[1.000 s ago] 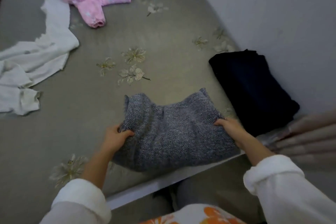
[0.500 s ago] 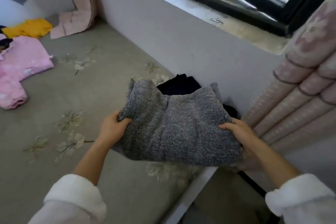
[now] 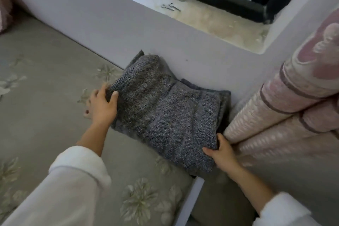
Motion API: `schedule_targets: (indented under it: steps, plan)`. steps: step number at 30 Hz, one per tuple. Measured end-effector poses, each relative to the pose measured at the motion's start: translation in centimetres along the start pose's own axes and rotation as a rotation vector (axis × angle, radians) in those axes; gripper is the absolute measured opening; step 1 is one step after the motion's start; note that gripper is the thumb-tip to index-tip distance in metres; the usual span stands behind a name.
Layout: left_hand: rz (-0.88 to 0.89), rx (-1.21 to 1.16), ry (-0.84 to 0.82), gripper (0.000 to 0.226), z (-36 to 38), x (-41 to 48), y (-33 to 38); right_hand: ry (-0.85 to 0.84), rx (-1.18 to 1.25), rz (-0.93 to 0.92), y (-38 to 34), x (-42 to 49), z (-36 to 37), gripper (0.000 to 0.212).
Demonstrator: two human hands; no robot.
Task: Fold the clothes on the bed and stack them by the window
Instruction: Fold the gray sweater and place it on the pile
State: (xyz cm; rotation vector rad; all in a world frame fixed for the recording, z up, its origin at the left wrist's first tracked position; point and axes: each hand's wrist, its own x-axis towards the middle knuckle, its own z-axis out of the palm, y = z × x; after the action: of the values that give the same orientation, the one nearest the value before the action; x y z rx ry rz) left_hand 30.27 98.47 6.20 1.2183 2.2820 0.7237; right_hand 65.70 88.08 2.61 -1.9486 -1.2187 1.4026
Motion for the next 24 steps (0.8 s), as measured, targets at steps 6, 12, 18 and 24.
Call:
schedule_targets:
  steps: [6,12,18,24]
  plan:
    - [-0.062,0.171,-0.519,0.073,8.2,-3.4,-1.2,0.109,-0.448,0.091,1.8,2.2,3.0,0.061]
    - [0.083,0.315,-0.393,0.08,12.2,-4.6,-0.7,-0.171,-0.811,-0.249,-1.0,5.9,5.0,0.107]
    - [0.048,0.39,-0.423,0.082,15.1,-5.0,-2.8,-0.309,-0.952,-0.104,1.4,9.4,6.0,0.13]
    - [0.048,0.42,-0.409,0.079,18.5,-3.7,-4.8,-0.325,-1.007,-0.075,3.1,11.7,7.2,0.133]
